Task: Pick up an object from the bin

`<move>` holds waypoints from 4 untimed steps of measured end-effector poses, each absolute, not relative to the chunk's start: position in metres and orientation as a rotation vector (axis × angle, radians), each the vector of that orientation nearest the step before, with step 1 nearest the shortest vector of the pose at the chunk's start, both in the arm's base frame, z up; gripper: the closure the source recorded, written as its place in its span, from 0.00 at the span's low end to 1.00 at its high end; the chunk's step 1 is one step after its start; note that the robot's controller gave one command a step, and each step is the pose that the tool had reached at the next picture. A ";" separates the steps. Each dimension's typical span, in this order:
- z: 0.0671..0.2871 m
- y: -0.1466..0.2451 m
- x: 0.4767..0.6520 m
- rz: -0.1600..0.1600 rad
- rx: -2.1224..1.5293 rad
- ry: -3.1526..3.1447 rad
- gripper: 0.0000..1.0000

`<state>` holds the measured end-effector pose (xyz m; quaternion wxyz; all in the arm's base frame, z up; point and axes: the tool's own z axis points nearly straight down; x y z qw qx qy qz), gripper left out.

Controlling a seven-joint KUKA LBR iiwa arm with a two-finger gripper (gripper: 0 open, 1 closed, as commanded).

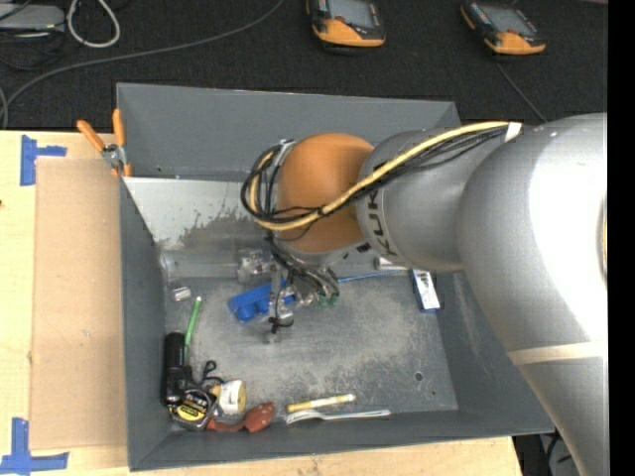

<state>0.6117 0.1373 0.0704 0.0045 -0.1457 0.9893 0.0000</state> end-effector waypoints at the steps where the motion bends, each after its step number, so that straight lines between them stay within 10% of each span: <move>1: 0.070 0.121 0.615 0.003 -0.206 3.125 0.00; 2: 0.071 0.135 0.614 0.005 -0.396 3.103 1.00; 4: 0.088 0.135 0.613 0.005 -0.395 3.107 1.00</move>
Offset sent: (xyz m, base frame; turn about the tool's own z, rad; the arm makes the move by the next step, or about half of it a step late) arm 0.0005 -0.0019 -0.0003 0.0348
